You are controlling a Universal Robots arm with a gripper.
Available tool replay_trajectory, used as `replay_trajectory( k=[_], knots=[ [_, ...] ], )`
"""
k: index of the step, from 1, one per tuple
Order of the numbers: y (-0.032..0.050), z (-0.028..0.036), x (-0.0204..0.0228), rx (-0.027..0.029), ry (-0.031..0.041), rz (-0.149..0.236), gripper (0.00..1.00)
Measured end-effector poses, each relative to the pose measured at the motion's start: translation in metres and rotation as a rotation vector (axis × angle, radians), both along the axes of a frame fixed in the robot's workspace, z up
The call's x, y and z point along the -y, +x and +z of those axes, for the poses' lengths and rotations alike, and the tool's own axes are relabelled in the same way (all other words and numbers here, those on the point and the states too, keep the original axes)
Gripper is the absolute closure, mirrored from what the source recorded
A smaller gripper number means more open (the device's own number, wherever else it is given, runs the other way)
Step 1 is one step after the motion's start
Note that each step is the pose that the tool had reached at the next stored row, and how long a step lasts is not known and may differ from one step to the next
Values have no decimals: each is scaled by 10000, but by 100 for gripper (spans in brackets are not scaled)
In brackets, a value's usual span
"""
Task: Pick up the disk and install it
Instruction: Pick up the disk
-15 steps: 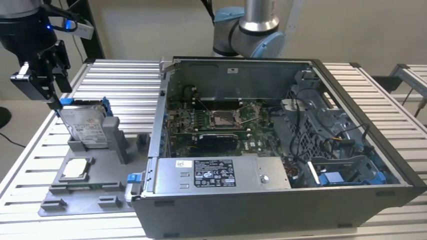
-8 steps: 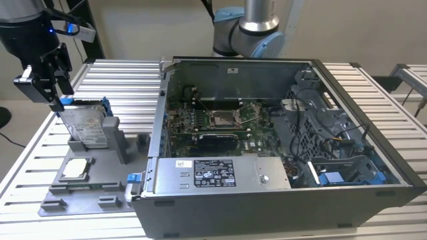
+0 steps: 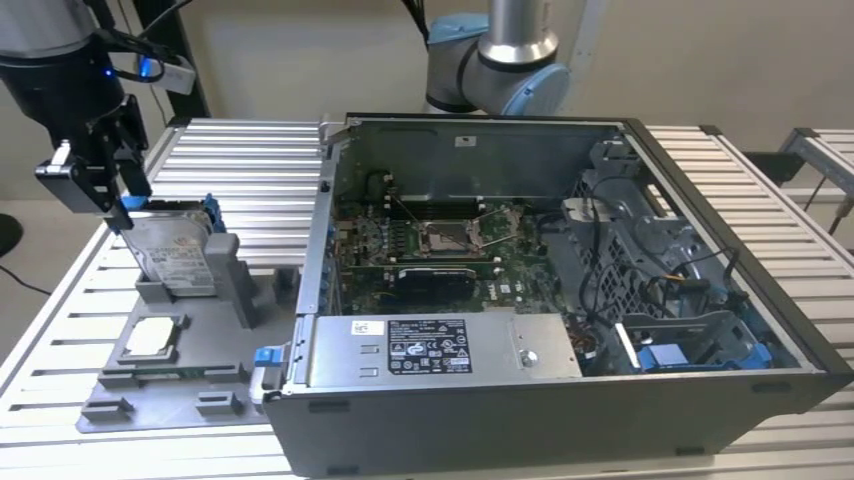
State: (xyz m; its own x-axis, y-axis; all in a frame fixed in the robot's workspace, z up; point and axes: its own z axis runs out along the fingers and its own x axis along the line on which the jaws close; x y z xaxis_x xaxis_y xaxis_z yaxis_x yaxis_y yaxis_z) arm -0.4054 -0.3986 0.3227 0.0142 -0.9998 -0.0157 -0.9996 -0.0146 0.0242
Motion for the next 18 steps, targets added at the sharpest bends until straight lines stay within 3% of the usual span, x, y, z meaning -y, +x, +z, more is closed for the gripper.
replay_trajectory(
  k=[18],
  knots=[
    [11,-254,0,1,0,-17,0]
  ],
)
